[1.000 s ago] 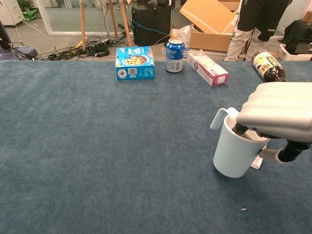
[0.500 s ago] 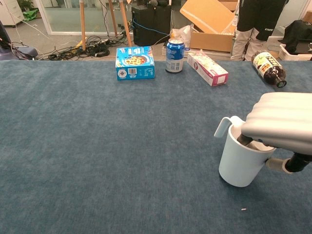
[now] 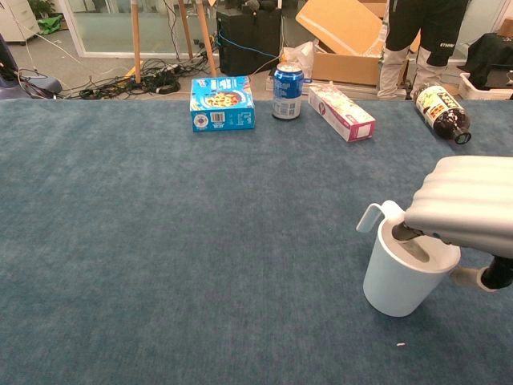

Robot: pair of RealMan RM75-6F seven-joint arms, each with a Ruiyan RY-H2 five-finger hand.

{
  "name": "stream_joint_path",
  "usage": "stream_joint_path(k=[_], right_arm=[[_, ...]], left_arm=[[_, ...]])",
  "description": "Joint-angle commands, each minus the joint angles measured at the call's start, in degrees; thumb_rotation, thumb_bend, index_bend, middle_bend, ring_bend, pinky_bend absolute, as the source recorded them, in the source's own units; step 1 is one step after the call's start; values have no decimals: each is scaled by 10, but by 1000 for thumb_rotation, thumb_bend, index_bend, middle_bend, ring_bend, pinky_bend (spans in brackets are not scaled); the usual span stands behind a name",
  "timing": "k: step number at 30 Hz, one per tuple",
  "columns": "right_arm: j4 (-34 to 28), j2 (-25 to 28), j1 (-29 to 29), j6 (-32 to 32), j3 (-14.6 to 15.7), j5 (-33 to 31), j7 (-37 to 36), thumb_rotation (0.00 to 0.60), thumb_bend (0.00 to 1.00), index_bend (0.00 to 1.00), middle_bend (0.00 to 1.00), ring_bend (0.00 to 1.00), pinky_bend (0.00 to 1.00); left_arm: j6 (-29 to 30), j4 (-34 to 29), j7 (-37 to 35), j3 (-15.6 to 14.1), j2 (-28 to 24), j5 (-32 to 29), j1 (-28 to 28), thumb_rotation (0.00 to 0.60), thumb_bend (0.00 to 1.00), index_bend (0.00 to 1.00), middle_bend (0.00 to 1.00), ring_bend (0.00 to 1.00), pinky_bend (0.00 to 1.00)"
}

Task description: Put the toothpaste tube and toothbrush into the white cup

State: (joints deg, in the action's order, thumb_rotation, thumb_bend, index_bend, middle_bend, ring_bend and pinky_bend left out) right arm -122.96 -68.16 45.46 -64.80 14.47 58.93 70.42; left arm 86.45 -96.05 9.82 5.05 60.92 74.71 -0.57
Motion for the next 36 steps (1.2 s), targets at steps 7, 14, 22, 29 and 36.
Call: stream_joint_path(k=[7,14,22,29,36], right_arm=[[-22,21,-13,-7,4,37,-20,600,165,370,1000,1000,1000],[-53,65,-39,-33,9,115,-58,600,161,369,1000,1000,1000],[-61,124,-84,-81,4,235,-136,600,159,369,1000,1000,1000],[-9,163,-114,-119,-37,263,-252,600,159,369,990,1000,1000],[72,159,-118,-104,-93,216,-327,600,151,369,729,824,952]], left_arm=[[0,-1,1,0,0,0,0,600,106,534,326,359,409],[-1,-2,1,0,-1,-2,0,600,106,535,326,359,409],[-2,-3,6,-2,0,-2,-1,600,106,536,329,359,409],[-5,-2,8,-1,2,-4,-2,600,106,536,329,359,409],[-12,0,10,-2,5,-8,-5,600,106,536,329,359,409]])
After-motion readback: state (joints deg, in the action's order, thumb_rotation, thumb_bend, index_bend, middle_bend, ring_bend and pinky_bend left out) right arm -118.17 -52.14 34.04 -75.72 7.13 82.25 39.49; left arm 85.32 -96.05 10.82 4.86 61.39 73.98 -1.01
